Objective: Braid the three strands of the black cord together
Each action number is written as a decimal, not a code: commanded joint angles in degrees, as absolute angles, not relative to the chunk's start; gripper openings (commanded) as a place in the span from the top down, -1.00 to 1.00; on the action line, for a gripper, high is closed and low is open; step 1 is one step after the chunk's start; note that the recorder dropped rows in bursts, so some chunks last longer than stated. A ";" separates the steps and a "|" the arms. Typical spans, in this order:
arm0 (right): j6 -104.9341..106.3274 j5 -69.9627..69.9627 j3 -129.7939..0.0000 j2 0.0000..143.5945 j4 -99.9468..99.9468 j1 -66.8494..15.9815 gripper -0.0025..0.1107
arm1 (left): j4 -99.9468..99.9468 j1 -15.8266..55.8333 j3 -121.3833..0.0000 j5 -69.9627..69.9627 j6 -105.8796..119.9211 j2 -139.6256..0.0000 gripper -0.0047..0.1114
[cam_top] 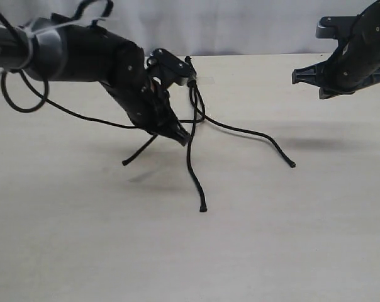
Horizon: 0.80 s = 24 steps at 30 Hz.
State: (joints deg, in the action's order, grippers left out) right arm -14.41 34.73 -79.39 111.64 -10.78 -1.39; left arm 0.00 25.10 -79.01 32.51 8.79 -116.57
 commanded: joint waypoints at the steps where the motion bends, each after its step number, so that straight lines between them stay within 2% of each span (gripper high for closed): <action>1: -14.13 34.06 -79.10 111.16 -10.73 -1.46 0.88 | -1.09 21.00 -77.02 31.71 8.72 -116.77 0.92; 4: -14.13 34.06 -79.10 111.16 -10.73 -1.46 0.88 | -0.82 19.95 -76.18 30.56 8.72 -119.73 0.92; 5: -14.13 34.06 -79.10 111.16 -10.73 -1.46 0.88 | -0.82 19.95 -76.18 30.56 8.72 -120.73 0.84; 6: -14.13 34.06 -79.10 111.16 -10.73 -1.46 0.88 | -0.92 19.95 -76.18 30.42 8.66 -121.42 0.73; 7: -14.13 34.36 -79.10 111.16 -10.73 -1.46 0.88 | -1.19 19.95 -76.18 30.40 8.66 -122.35 0.45; 8: -14.13 34.53 -79.10 111.16 -10.73 -1.46 0.88 | -1.07 19.95 -76.18 30.40 8.66 -122.37 0.33; 9: -14.13 34.46 -79.10 111.16 -10.04 -1.46 0.88 | -0.81 19.95 -76.18 30.63 8.77 -122.48 0.10; 11: -12.06 35.44 -79.10 111.16 -8.98 -2.01 0.88 | -0.65 19.95 -76.18 30.38 9.35 -121.41 0.04; 14: -7.07 35.64 -79.21 111.16 -4.97 -3.67 0.88 | -0.65 19.95 -76.18 29.28 11.72 -118.12 0.21; 19: -2.57 36.93 -79.21 111.16 0.91 -11.40 0.88 | -0.46 19.74 -75.18 26.36 13.49 -105.39 0.87; 20: -2.57 37.83 -79.21 111.16 1.07 -14.66 0.88 | 0.00 19.30 -73.28 23.76 13.49 -101.18 0.92; 24: -3.76 40.23 -79.21 111.16 1.07 -22.36 0.86 | 0.00 16.88 -66.34 18.20 13.39 -90.60 0.92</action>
State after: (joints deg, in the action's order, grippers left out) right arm -3.47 38.58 -79.39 111.64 0.61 -17.94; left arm 0.00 18.48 -70.59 21.79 13.29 -96.89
